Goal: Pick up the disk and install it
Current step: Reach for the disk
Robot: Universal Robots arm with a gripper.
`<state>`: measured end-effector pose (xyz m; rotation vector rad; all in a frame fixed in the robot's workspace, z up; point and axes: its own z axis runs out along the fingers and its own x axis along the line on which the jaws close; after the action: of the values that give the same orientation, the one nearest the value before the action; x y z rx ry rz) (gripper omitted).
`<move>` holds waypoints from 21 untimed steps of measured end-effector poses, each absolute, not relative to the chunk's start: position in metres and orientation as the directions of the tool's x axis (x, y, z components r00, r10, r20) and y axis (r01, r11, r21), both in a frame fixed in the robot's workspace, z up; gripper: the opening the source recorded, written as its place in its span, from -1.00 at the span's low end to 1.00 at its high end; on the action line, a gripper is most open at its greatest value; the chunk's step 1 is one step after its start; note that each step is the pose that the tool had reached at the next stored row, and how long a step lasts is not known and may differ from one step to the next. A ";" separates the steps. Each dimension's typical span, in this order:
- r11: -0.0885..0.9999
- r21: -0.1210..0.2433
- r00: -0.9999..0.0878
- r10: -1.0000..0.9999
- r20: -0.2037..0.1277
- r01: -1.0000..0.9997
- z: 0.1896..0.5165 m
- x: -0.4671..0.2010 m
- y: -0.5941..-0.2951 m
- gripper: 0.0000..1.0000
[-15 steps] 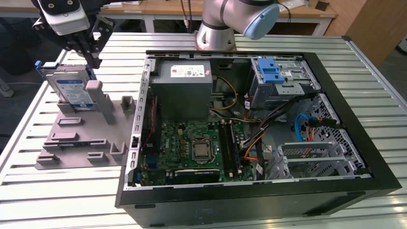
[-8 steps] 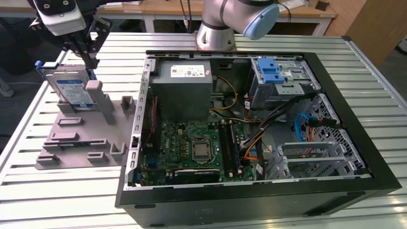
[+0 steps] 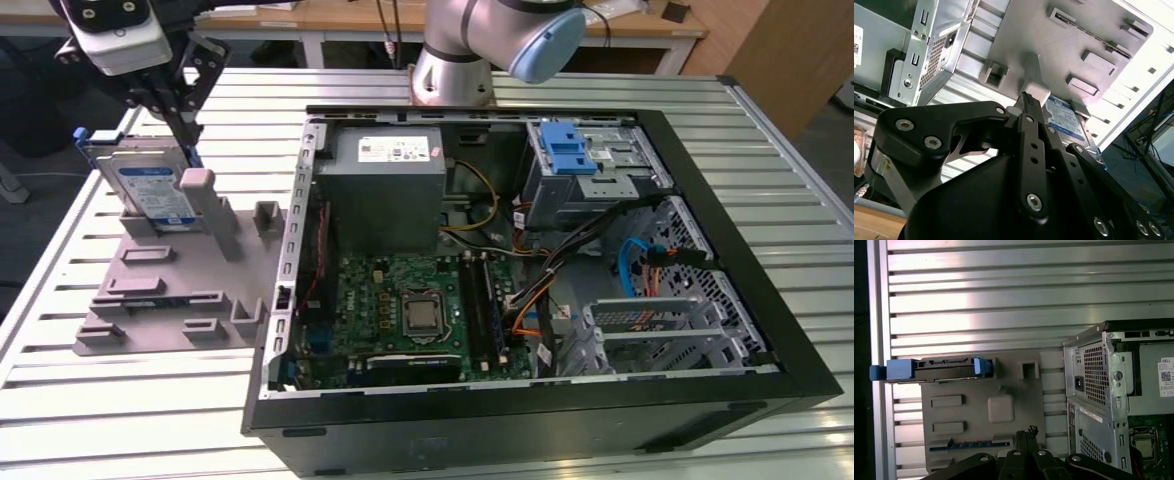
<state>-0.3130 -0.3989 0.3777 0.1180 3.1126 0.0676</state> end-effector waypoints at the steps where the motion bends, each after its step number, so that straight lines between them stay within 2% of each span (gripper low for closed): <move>1: 0.996 0.044 -0.997 0.076 -0.024 0.075 0.378 -0.314 -0.399 -0.79; 21: 0.996 0.044 -0.997 0.076 -0.024 0.075 0.376 -0.328 -0.399 -0.79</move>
<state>-0.3282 -0.3989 0.3763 0.1180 3.1126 0.0677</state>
